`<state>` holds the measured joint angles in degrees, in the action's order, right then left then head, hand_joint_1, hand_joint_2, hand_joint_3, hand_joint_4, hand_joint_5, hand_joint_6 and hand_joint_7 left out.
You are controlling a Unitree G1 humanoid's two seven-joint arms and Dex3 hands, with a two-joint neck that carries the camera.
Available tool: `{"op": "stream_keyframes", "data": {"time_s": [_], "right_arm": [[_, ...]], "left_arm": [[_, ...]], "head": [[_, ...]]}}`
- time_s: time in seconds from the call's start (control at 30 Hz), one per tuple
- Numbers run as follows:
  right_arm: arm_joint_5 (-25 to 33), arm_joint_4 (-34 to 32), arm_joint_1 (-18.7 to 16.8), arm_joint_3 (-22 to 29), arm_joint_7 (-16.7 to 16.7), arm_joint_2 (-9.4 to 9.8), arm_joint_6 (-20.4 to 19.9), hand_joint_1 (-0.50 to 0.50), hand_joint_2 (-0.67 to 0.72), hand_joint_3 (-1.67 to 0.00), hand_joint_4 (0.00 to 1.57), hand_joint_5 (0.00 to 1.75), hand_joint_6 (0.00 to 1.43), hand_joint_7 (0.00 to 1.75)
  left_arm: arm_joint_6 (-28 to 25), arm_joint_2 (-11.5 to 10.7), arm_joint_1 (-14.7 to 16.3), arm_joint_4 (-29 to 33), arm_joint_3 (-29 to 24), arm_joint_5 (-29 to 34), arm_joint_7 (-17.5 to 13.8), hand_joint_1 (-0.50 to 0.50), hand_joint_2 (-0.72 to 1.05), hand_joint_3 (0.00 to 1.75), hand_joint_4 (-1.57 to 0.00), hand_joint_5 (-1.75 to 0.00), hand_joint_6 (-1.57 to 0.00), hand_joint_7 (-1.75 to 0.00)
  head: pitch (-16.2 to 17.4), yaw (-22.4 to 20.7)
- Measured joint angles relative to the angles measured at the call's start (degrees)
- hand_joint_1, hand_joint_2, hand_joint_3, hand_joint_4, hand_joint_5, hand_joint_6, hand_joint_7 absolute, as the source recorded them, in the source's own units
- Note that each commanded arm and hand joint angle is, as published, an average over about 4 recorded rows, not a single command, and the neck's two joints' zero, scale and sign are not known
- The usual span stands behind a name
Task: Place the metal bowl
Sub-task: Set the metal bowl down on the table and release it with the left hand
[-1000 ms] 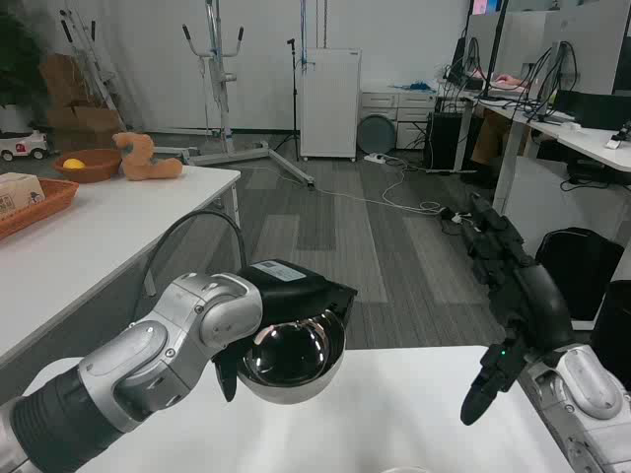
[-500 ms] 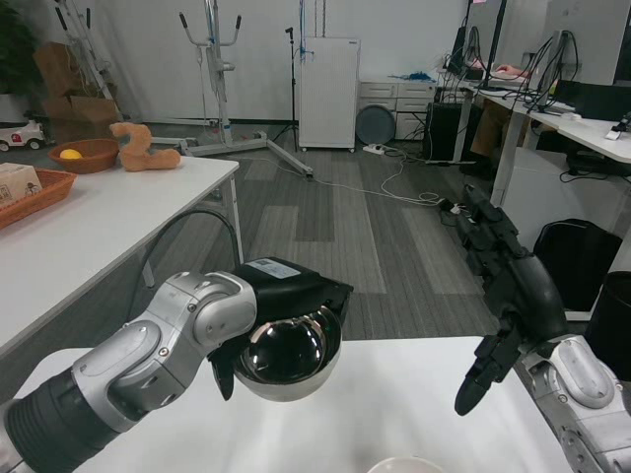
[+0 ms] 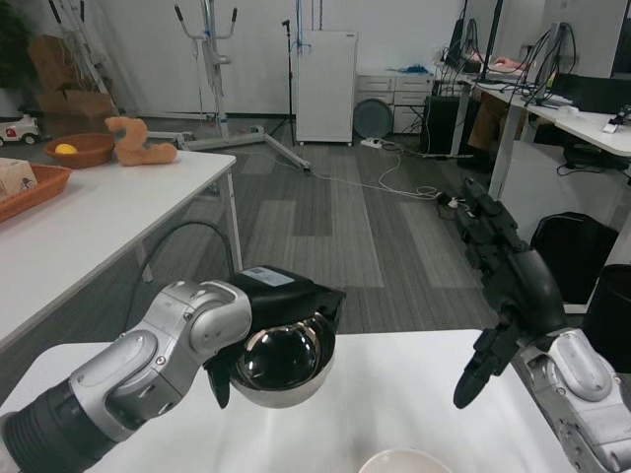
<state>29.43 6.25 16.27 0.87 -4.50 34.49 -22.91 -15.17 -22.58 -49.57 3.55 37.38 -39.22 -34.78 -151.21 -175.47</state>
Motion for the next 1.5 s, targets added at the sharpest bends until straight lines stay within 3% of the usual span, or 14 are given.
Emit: {"op": "stream_keyframes", "data": {"time_s": [0.27,0.43,0.57,0.77,0.87,1.03,1.07,1.17,1.23,1.33,1.43,1.5], "right_arm": [[0.07,0.01,0.0,-0.42,0.0,0.0,0.0,-0.43,0.47,0.0,0.0,0.0,0.0,0.0],[0.16,0.26,0.0,-0.88,0.0,0.05,0.0,-0.46,0.47,0.0,0.0,0.0,0.0,0.0],[0.21,0.55,0.0,-1.22,0.0,0.06,0.0,-0.45,0.47,0.0,0.0,0.0,0.0,0.0],[0.24,0.76,0.01,-1.33,0.0,0.06,0.0,-0.46,0.47,0.0,0.0,0.0,0.0,0.0],[0.28,1.11,0.01,-1.33,-0.01,0.06,0.0,-0.44,0.47,0.0,0.0,0.0,0.0,0.0],[0.42,1.65,0.01,-1.33,-0.01,0.06,0.0,-0.44,0.47,0.0,0.0,0.0,0.0,0.0],[0.44,1.87,0.01,-1.34,-0.01,0.06,0.0,-0.44,0.47,0.0,0.0,0.0,0.0,0.0],[0.48,2.48,0.01,-1.34,-0.01,0.06,0.0,-0.45,0.47,0.0,0.0,0.0,0.0,0.0],[0.48,2.61,0.01,-1.34,0.0,0.06,0.0,-0.46,0.47,0.0,0.0,0.0,0.0,0.0],[0.49,2.83,0.01,-1.34,-0.01,0.05,0.0,-0.43,0.47,0.0,0.0,0.0,0.0,0.0],[0.51,3.03,0.01,-1.34,-0.01,0.05,0.0,-0.42,0.47,0.0,0.0,0.0,0.0,0.0],[0.54,3.2,0.01,-1.34,0.0,0.05,0.0,-0.43,0.47,0.0,0.0,0.0,0.0,0.0]], "left_arm": [[0.1,1.68,5.82,-1.04,-0.92,-3.0,0.05,-0.5,1.05,1.75,-1.5,-1.75,-1.31,-1.4],[1.81,1.88,9.85,-5.5,-2.54,-7.42,1.26,-0.5,1.05,1.75,-1.49,-1.75,-1.31,-1.4],[5.15,1.97,11.37,-9.06,-3.09,-9.02,3.27,-0.5,1.05,1.75,-1.43,-1.75,-1.31,-1.43],[8.84,2.57,12.1,-12.74,-4.29,-9.09,6.34,-0.5,1.05,1.75,-1.15,-1.75,-1.26,-1.48],[9.42,2.98,12.07,-13.72,-4.68,-9.06,6.61,-0.5,1.05,1.75,-0.84,-1.75,-1.21,-1.59],[9.51,3.51,12.05,-14.46,-5.03,-8.95,6.61,-0.5,1.05,1.57,-0.36,-1.75,-0.92,-1.68],[9.51,3.56,12.05,-14.5,-5.06,-8.95,6.55,-0.5,0.96,1.44,-0.23,-1.75,-0.79,-1.66],[9.35,3.68,12.05,-14.52,-5.19,-8.91,5.88,-0.5,0.38,0.92,-0.01,-1.75,-0.3,-1.41],[8.71,3.84,11.94,-14.49,-5.29,-8.74,4.5,-0.5,0.21,0.81,0.0,-1.69,-0.14,-1.22],[7.05,4.09,11.58,-14.47,-5.32,-8.17,1.53,-0.5,0.1,0.79,0.0,-1.41,0.0,-0.96],[6.06,4.15,11.44,-14.45,-5.3,-7.92,-0.09,-0.5,0.05,0.76,0.0,-1.05,0.0,-0.86],[5.44,4.16,11.32,-14.3,-5.28,-7.93,-0.69,-0.5,0.01,0.72,0.0,-0.95,0.0,-0.84]], "head": [[2.4,-0.52],[3.71,-0.35],[4.92,0.03],[6.63,0.26],[7.04,0.37],[7.81,0.5],[7.99,0.52],[8.22,0.59],[8.3,0.64],[8.55,0.66],[8.39,0.6],[8.27,0.58]]}}
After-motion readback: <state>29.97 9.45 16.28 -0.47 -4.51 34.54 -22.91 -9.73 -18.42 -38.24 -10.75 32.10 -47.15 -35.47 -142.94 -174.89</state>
